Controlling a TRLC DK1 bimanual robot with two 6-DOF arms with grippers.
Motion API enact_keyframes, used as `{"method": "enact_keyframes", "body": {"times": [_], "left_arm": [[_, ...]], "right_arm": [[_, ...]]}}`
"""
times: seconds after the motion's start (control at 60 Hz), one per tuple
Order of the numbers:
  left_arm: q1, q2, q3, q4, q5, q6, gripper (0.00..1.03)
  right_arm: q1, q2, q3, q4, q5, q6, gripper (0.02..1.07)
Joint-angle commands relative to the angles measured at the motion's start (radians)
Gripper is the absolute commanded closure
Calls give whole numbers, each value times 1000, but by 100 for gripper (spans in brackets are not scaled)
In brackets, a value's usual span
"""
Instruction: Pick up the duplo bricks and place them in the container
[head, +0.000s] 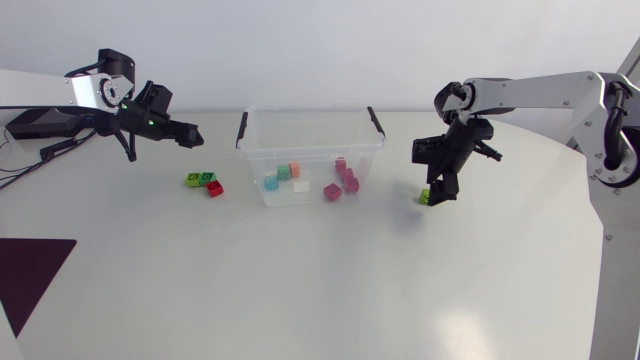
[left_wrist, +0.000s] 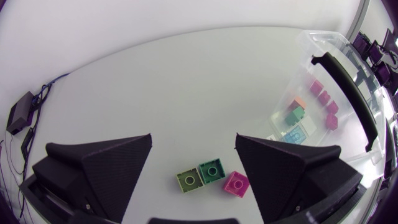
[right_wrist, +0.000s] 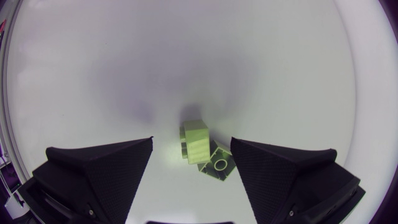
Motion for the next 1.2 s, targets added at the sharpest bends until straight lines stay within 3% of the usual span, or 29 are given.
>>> {"method": "enact_keyframes", "body": {"times": [0.0,0.167,0.283,0.5,0.817,1.183], "left_arm": [[2,42,-16,7,-8,-17,10],[2,65,-21,5,-22,-19,10],[-9,87,-27,-3,-94,-31,10],[-12,97,-54,-27,-178,-37,14],[-7,152,-79,-42,-233,-40,15],[40,122,-96,-47,-229,10,15]], "right_arm": [[6,43,19,-16,8,-41,30],[6,54,3,-15,7,-47,63],[6,54,-7,-16,7,-33,86],[-6,4,-33,-38,8,-10,88],[-51,-190,-165,-33,-15,-12,88],[-6,-440,-177,-118,-69,10,88]]}}
